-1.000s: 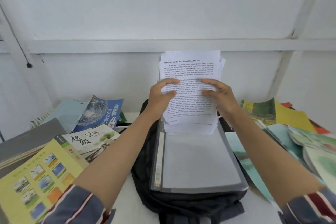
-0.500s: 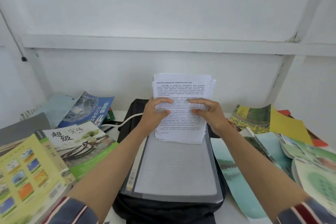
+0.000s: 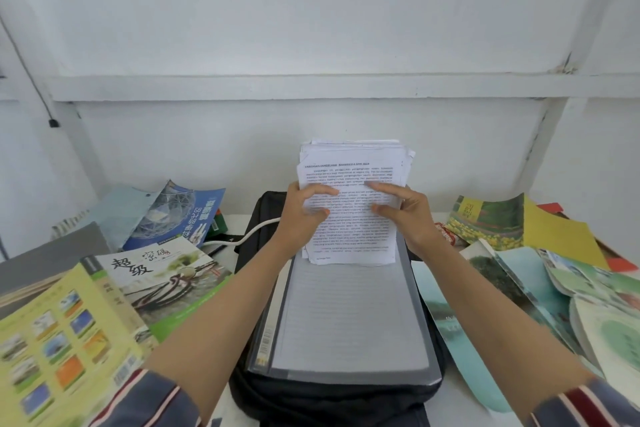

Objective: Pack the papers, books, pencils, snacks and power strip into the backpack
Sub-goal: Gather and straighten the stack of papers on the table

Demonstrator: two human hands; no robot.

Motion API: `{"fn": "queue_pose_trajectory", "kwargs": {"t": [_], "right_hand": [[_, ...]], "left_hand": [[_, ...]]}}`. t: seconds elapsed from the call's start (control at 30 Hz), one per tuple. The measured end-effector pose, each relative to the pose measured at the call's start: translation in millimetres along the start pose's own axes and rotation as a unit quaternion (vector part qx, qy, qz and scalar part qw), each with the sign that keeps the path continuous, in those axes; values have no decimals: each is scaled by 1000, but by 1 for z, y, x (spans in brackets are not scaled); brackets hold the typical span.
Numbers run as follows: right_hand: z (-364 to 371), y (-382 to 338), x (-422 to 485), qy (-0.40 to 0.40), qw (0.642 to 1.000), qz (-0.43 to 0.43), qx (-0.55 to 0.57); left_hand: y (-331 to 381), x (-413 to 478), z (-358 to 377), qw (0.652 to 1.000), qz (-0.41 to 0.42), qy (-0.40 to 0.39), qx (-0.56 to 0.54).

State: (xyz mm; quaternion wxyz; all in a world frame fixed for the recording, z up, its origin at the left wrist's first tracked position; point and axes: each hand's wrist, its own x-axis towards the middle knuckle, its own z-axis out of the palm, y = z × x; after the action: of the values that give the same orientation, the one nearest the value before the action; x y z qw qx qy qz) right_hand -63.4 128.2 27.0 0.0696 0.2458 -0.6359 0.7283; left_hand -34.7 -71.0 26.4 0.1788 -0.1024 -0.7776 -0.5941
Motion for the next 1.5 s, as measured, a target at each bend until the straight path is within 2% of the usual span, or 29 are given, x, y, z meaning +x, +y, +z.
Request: {"fn": "queue_pose_trajectory", "kwargs": {"t": [0.13,0.27,0.47,0.63,0.8,1.03,1.2,1.33,1.43,1.5], "right_hand": [[3,1,-2,-3,999,14,-31],[4,-3,0,16,1000,0,-26],[2,18,-13,-1,998,38,-56],[3,14,-11,-1,997,39,-72],[1,16,-17,-9,995,55,-78],[-4,-12,-24,23,996,75,-44],[-25,-40,-29,62,988,138,8],[-51,-38,-45,44,980,196,18],[-80,-32,-53,47,971,234,-28],[-102,-31,-56,52,965,251,-54]], "left_hand": [[-5,2,1,1000,4,-25,5],[-1,10,2,1000,24,-15,-6],[-23,-12,5,994,63,-85,32],[-24,-5,3,995,40,-80,49],[-24,-11,0,994,2,-112,13],[7,-7,-3,989,-24,-138,-45],[35,-8,14,974,-77,-188,-105],[40,-18,40,963,-140,-196,-122],[39,-31,62,946,-221,-195,-136],[34,-39,78,948,-248,-177,-97]]}}
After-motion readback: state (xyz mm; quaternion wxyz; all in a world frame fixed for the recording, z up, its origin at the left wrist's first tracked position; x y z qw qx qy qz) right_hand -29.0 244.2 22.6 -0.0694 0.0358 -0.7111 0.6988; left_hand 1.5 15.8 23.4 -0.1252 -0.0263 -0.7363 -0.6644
